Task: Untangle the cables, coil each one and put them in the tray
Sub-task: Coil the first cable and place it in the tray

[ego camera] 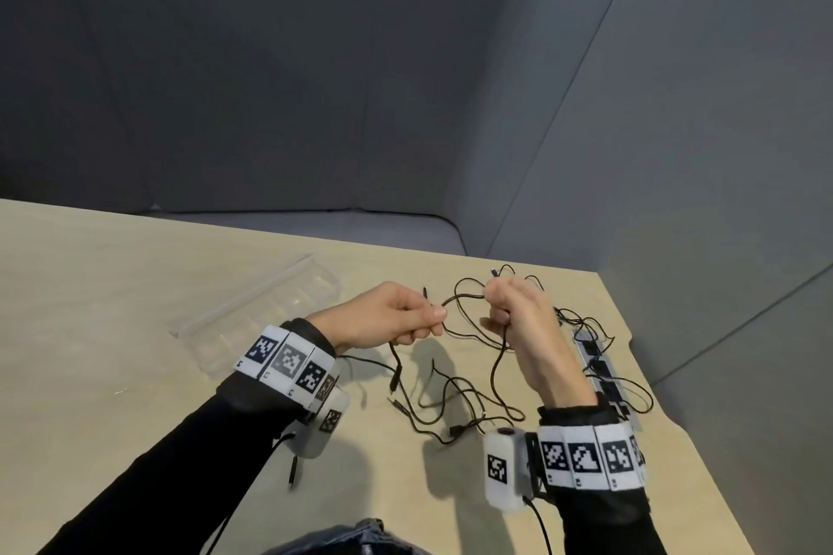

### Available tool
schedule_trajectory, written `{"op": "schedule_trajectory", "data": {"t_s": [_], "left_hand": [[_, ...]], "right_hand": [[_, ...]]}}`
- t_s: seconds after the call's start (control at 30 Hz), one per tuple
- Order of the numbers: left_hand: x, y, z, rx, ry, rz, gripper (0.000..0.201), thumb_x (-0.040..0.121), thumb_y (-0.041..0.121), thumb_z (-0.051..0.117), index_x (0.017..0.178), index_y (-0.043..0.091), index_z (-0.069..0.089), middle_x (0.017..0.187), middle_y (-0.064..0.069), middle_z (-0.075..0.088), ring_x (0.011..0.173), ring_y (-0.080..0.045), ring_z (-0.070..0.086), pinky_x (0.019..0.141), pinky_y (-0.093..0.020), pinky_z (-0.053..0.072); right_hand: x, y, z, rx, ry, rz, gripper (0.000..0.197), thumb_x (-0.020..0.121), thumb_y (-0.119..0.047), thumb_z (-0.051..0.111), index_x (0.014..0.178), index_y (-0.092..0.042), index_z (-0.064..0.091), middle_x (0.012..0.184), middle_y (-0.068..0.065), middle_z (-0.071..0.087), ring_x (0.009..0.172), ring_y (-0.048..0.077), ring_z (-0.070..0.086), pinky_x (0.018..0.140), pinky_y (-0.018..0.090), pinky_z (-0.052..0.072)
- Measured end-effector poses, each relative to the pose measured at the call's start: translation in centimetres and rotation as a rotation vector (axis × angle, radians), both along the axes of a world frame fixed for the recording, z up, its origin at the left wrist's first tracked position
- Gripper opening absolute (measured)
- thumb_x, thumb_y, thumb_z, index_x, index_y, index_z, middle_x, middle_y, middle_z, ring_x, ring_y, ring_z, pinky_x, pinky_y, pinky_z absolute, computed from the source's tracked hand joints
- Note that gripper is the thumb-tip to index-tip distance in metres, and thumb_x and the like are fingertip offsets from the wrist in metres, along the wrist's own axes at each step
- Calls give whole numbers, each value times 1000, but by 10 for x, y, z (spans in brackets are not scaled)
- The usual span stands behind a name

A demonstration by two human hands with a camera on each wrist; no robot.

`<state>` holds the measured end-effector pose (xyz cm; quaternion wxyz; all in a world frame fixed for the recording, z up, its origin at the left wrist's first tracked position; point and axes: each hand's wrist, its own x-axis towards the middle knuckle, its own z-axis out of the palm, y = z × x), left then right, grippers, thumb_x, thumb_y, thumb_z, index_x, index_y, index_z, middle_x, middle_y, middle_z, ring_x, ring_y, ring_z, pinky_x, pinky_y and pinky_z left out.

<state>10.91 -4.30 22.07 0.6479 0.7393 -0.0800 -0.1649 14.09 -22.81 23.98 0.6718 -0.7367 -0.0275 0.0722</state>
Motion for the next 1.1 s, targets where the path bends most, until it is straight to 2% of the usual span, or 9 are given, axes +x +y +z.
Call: {"op": "schedule_trajectory", "data": {"t_s": [0.3,0.43,0.53,0.67,0.8,0.9,0.97,1.03,1.1], "left_hand": [[-1,5,-4,-36,6,-110,32,92,7,56,124,5,53,81,8,71,66,-4,56,73,-15,45],[-1,5,-9,32,-19,-88,19,98,13,46,103,5,63,77,3,73,62,-6,59,71,-15,46],[-1,4,-5,-98,-6,93,33,101,16,38,77,7,60,72,-3,73,63,-13,66,69,-20,51],[5,0,4,-459,-45,423,35,103,21,31,74,16,51,111,-5,66,107,-14,63,93,-29,48],[7,-6,10,-709,-18,514,35,104,31,23,77,19,41,128,-5,59,121,-16,56,101,-39,40],[5,-12,7,-716,-44,532,34,103,37,21,80,20,39,88,5,67,87,-16,69,84,-47,50],[4,-15,6,-714,-44,586,34,103,37,22,81,17,38,67,4,50,50,-10,49,58,-34,53],[6,-15,6,-636,-62,624,38,104,35,21,77,13,37,61,4,39,41,-6,27,38,-17,31],[10,-12,4,-515,-95,626,36,104,31,22,79,10,37,61,5,38,41,-5,22,36,-15,20]], "right_hand": [[9,-5,3,178,-130,-75,28,95,1,43,88,-13,66,59,-4,35,55,8,33,55,19,34],[12,-9,8,131,-235,-122,23,95,-4,50,93,-16,69,61,-4,37,54,6,33,52,15,35],[16,-14,6,41,-321,-198,17,92,-8,57,91,-18,70,67,-4,51,58,4,41,56,17,39],[18,-17,-15,-160,-322,-81,19,88,-10,64,82,-26,72,82,-13,70,69,-6,58,67,13,43],[2,-1,-40,-329,-234,229,18,86,-9,67,86,-25,75,81,-11,71,72,-1,61,72,16,49],[-7,10,-44,-300,-178,309,17,85,-9,68,88,-24,75,74,-6,70,64,0,59,64,17,47],[-13,14,-40,-320,-137,379,12,86,-13,68,93,-19,75,69,-1,67,52,-3,50,52,13,38],[-18,16,-35,-373,-130,471,13,89,-17,65,97,-14,75,65,1,65,42,-2,41,45,10,30],[-23,14,-29,-421,-137,547,15,91,-18,62,98,-11,74,59,1,62,42,-1,39,46,11,31]]}}
